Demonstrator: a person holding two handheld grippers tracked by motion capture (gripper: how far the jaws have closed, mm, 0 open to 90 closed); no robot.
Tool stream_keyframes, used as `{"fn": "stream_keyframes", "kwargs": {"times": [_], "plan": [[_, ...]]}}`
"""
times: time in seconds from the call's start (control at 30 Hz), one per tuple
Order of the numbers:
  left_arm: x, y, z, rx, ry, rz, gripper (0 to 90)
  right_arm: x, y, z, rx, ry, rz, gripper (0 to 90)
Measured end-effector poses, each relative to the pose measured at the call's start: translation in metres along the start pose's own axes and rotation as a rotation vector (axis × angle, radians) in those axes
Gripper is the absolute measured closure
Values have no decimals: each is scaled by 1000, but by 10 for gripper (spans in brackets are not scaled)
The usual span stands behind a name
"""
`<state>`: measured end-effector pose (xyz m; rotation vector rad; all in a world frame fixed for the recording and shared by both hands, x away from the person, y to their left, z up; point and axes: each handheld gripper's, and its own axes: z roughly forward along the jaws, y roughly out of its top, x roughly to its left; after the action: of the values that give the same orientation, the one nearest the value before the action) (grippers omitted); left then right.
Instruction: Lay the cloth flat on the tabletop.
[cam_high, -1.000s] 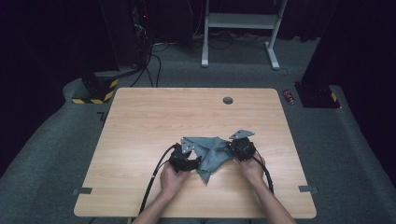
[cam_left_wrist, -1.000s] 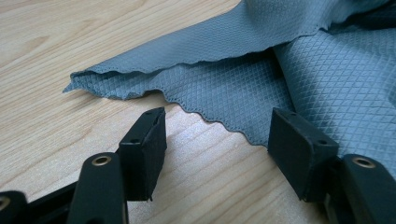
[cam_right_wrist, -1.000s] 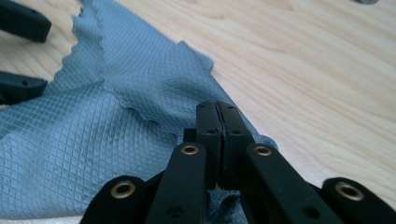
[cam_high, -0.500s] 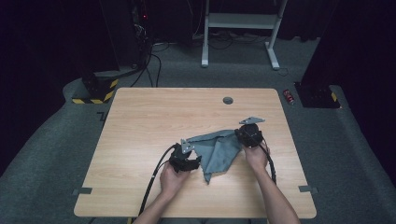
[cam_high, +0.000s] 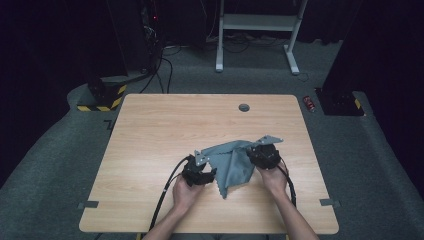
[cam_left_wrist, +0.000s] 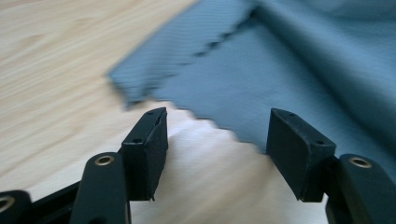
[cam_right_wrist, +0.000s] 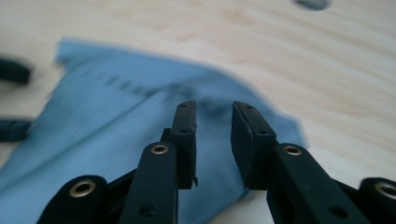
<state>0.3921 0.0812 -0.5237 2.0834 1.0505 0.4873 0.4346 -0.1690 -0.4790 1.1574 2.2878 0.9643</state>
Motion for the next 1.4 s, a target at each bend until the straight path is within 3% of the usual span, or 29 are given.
{"fn": "stream_keyframes", "kwargs": {"times": [0.03, 0.07, 0.1, 0.17, 0.33, 0.47, 0.5, 0.57, 0.6, 0.63, 0.77, 0.97, 1.07, 1.13, 1.17, 1.33, 1.37, 1.4], "plan": [[0, 0, 0, 0, 0, 0, 391, 3, -4, -1, 10, 7, -10, 694], [-6, 1, -1, 4, -6, 34, 391, 3, -4, -1, 10, 7, -10, 694], [-13, 3, -1, 14, -24, 69, 400, 10, -15, -3, 24, 24, -12, 668], [-18, 5, 1, 25, -42, 89, 418, 12, -22, -3, 33, 36, 0, 638], [-14, 7, 5, 19, -83, 81, 516, 15, -38, 4, 75, 31, 17, 595], [-14, 11, 4, 43, -97, 107, 684, 15, -40, 7, 76, 27, -1, 683], [-15, 13, 4, 59, -108, 125, 737, 17, -39, 7, 78, 33, -18, 763], [-15, 14, 4, 67, -104, 138, 819, 19, -38, 7, 82, 33, -42, 828], [-15, 14, 4, 67, -104, 138, 852, 19, -38, 7, 82, 33, -42, 828], [-12, 14, 2, 80, -98, 145, 878, 21, -37, 7, 88, 22, -69, 889], [-4, 12, -4, 99, -67, 150, 893, 24, -35, 4, 73, 44, -85, 897], [22, 4, -28, 90, -22, 122, 894, 40, -26, -4, 34, 88, -124, 897], [32, -1, -37, 91, 3, 109, 893, 58, -22, 0, 34, 118, -170, 897], [36, -4, -40, 91, 11, 101, 893, 62, -22, 2, 35, 130, -176, 897], [44, -11, -44, 99, 35, 83, 893, 72, -21, 7, 32, 156, -185, 896], [61, -26, -49, 116, 51, 23, 879, 85, -20, 14, 32, 195, -194, 888], [65, -32, -51, 100, 62, -3, 829, 89, -19, 14, 21, 211, -195, 832], [65, -32, -51, 100, 62, -3, 795, 89, -19, 14, 21, 211, -195, 832]]}}
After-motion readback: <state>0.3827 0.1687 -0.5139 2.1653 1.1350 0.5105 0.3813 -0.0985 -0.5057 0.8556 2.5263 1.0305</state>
